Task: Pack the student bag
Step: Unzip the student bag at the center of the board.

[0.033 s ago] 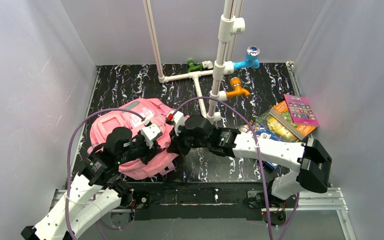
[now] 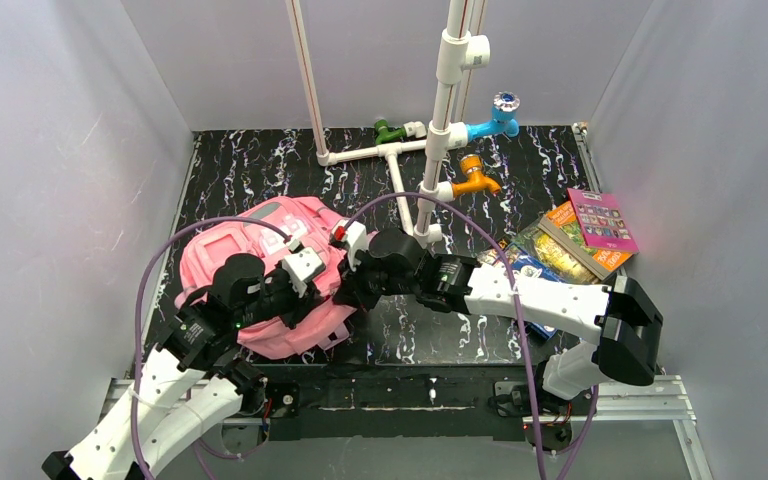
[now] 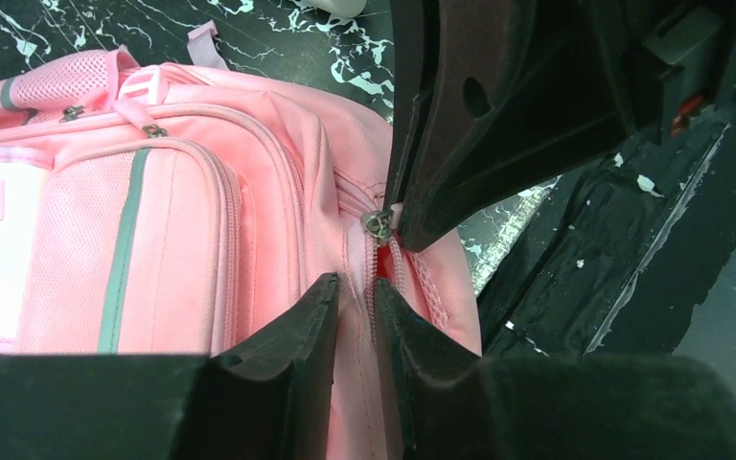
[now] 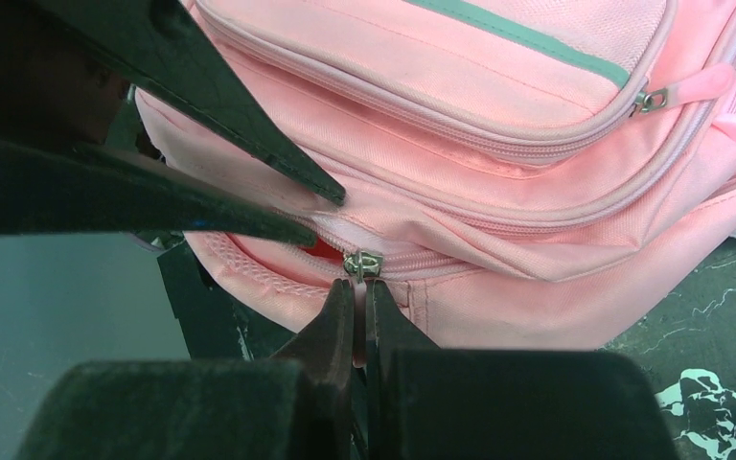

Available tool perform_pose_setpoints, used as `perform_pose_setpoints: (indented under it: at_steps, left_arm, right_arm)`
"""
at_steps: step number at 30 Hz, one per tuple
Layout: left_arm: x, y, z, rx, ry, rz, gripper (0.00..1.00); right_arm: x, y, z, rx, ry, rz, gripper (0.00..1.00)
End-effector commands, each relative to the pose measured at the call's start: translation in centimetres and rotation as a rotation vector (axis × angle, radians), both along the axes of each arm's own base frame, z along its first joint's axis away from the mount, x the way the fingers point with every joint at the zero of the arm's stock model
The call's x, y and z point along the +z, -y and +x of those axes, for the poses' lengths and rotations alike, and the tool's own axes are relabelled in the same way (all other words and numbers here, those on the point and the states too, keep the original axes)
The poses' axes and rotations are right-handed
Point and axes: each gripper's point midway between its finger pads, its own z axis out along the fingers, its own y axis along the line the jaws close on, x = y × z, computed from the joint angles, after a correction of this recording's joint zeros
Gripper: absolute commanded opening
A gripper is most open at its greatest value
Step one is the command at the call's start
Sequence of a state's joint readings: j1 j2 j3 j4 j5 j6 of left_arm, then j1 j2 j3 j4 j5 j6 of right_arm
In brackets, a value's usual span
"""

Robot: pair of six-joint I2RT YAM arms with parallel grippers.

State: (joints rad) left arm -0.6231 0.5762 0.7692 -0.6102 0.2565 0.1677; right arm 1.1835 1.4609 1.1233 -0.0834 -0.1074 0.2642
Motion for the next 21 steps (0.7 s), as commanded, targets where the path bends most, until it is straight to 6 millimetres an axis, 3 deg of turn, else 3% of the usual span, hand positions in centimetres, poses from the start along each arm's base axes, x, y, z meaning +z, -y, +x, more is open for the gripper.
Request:
perform_pose_setpoints:
  at_steps: [1,4,7,8,11,14,17,21]
  left_arm:
    - [-1.6,-0.9,-0.3,0.001,-0.029,0.067,0.23]
    - [-2.0,-0.9,-0.4,-0.005,-0.034,0.07,0.23]
    - [-1.5,-1.6,-0.3,0.006,0.011,0.088,0.02]
    - [-1.0,-2.0,-0.2,0.016,0.047,0.091,0.0]
    - [0.8,-3.9,-0.3,0.041,0.173,0.117,0.0]
    - [2.2,-7.0,-0.1,0.108,0.309,0.203,0.0]
    - [2.2,-9.8,0.0,0.155,0.419,0.316,0.0]
    - [2.9,-10.6,-1.3,0.127,0.518,0.297,0.0]
  right_arm:
    - [8.0,-2.7,0.0,0.025,0.076,0.213,0.01]
    - [8.4,-2.9,0.0,0.027,0.079,0.22,0.01]
    - [8.3,-3.1,0.1,0.027,0.081,0.213,0.01]
    - [8.2,-3.1,0.3,0.017,0.087,0.206,0.01]
    - [6.6,-2.3,0.9,-0.011,0.095,0.121,0.01]
    - [5.5,-0.8,1.0,-0.016,0.12,0.047,0.01]
    - [4.9,1.0,1.1,-0.016,0.156,-0.029,0.01]
    - [3.8,2.8,2.4,-0.045,0.223,-0.147,0.01]
